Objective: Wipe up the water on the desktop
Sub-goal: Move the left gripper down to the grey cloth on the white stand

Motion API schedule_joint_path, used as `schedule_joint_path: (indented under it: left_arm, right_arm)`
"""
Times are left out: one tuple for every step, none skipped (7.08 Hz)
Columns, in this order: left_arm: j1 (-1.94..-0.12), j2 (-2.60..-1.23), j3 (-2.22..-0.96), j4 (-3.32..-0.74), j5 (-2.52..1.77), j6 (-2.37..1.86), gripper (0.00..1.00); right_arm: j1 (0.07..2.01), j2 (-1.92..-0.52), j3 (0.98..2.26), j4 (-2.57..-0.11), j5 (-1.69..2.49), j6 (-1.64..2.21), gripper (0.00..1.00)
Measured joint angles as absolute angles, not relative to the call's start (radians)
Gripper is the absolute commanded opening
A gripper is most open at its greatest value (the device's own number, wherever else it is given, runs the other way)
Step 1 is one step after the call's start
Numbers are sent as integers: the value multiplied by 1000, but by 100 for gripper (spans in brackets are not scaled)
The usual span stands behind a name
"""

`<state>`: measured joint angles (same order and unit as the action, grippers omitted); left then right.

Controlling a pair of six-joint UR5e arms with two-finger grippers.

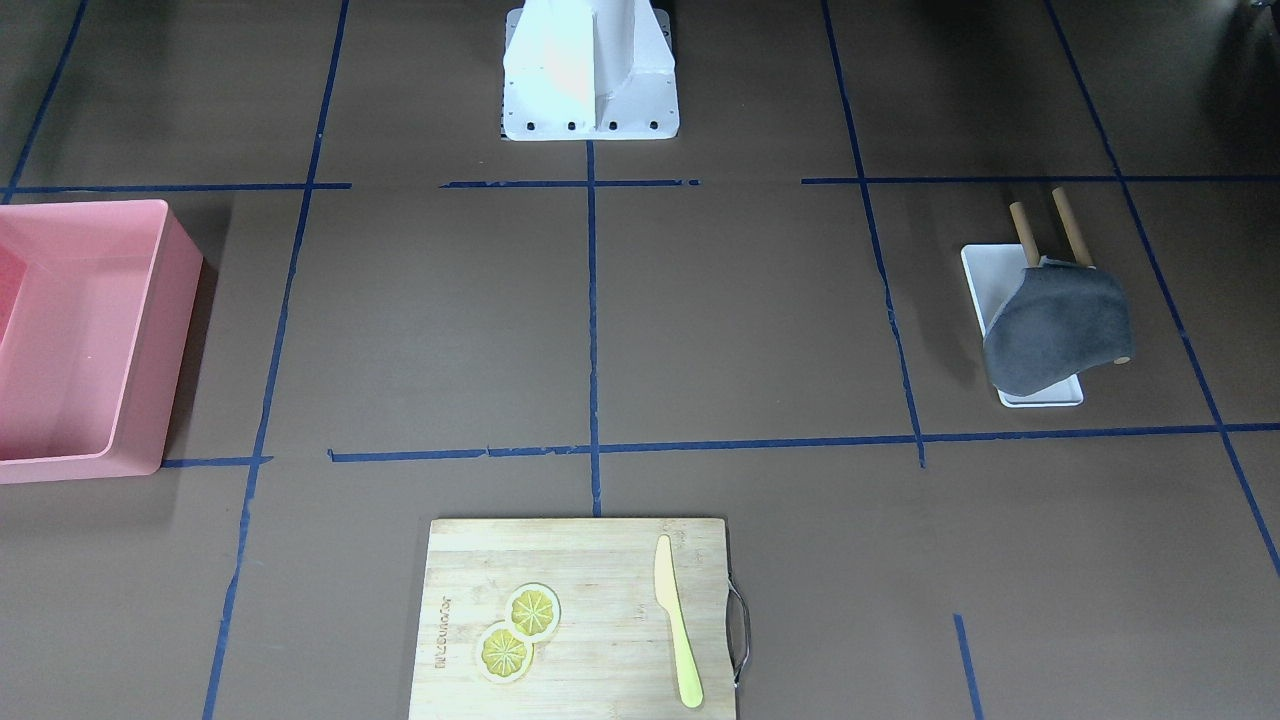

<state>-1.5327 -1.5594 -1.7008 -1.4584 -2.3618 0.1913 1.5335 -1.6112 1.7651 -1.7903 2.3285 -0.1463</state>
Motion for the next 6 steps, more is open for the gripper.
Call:
schedule_joint_path:
  left_arm:
    - [-1532, -1531, -1711, -1465, -2388, 178, 100]
    - [-1528, -1517, -1723, -1479, -2414, 119, 100]
    - [-1497, -1516, -1741, -1519, -2431, 28, 100]
    - [-1445, -1524, -1760, -1566, -2435, -81, 100]
    - [-1400, -1542, -1779, -1594, -2435, -194, 100]
    - [-1371, -1558, -1793, -1604, -2429, -268, 100]
  right_arm:
    - [1532, -1611, 1765, -1790, 2332, -145, 100]
    - [1531, -1611, 1764, -1790, 2334, -143, 100]
    - [1529, -1611, 1763, -1790, 2335, -141, 100]
    - [1526, -1611, 1763, -1790, 2337, -138, 100]
    - [1522, -1611, 1763, -1790, 2340, -136, 100]
    - [1519, -1611, 1763, -1787, 2340, -136, 100]
